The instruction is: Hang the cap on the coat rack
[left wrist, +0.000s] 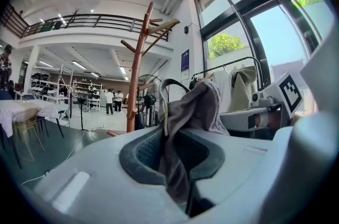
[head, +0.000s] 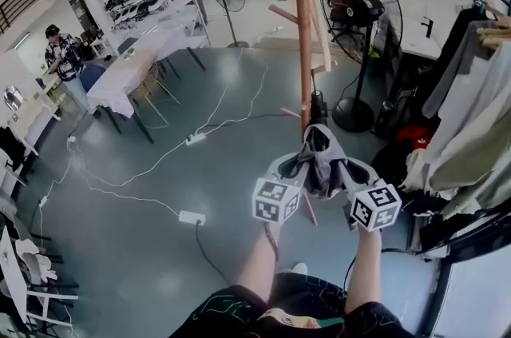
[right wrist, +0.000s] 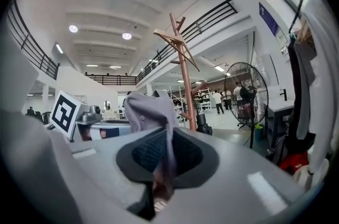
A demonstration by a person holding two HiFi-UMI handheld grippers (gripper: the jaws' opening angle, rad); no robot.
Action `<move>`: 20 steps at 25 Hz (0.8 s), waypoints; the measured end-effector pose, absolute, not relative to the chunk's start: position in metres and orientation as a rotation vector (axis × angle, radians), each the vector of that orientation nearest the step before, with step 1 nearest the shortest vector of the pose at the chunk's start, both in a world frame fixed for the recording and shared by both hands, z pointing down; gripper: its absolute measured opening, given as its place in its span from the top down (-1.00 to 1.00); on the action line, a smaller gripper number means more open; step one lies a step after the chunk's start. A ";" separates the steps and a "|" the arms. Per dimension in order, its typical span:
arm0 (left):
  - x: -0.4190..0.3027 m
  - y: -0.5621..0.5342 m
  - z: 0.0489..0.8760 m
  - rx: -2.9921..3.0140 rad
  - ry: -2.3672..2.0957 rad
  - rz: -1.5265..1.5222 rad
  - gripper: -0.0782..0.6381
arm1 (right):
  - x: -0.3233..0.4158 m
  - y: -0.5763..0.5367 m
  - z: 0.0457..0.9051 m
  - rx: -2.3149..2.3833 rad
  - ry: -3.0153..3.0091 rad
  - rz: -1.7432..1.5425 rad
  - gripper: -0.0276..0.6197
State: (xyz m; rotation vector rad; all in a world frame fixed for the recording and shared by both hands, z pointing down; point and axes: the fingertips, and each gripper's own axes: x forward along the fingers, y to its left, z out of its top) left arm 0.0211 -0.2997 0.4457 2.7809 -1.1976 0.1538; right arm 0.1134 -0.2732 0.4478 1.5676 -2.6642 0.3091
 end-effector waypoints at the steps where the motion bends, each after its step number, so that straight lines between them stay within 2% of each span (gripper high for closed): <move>1: 0.021 -0.309 0.446 2.777 -1.198 0.150 0.62 | 0.112 -0.281 0.449 1.562 -2.659 0.308 0.80; 20: 0.025 -0.397 0.474 2.694 -1.283 0.111 0.62 | 0.115 -0.377 0.475 1.426 -2.589 0.285 0.80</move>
